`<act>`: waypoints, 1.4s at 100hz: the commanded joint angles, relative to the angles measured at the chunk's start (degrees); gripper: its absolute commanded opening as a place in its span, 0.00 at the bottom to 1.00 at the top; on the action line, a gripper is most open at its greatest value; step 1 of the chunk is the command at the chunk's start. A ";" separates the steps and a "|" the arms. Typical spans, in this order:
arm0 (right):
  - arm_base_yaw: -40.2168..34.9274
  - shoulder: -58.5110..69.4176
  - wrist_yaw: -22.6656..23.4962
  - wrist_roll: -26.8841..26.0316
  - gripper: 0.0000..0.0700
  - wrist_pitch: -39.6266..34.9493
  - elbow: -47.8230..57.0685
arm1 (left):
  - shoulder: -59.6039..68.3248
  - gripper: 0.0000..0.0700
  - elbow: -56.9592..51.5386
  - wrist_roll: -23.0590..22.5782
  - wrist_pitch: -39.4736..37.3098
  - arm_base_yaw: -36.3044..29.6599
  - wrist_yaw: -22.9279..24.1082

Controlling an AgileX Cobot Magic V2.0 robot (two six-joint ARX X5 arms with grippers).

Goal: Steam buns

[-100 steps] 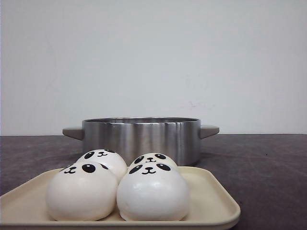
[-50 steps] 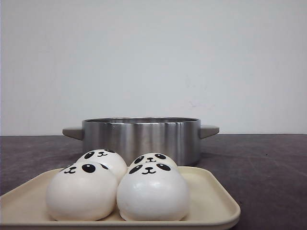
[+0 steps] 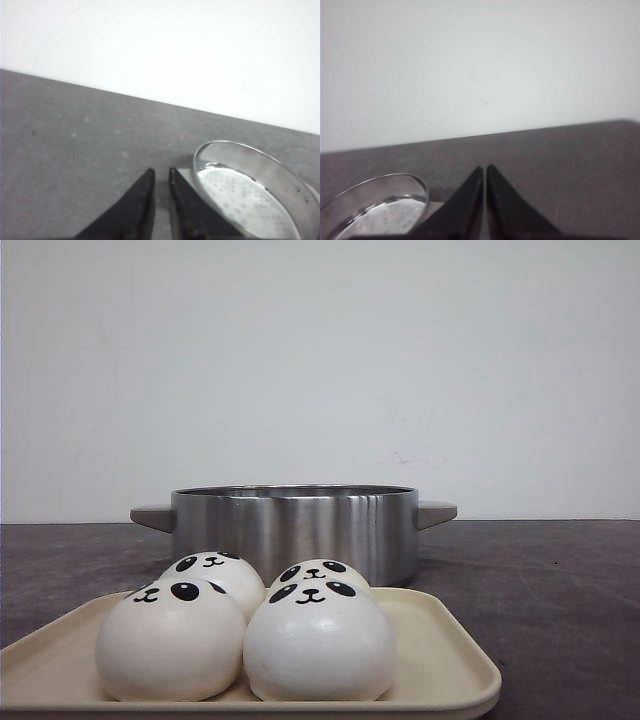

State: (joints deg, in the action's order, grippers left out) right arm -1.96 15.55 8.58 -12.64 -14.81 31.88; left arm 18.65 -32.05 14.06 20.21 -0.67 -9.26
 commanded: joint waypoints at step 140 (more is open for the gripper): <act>-45.03 76.02 -1.84 -17.51 0.77 -34.80 38.73 | 14.84 0.80 -20.00 -6.23 14.53 -22.77 -9.66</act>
State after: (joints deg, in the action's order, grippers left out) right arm -46.28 88.60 6.04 -28.62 -49.98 69.82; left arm 33.36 -51.37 8.45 35.05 -22.59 -19.27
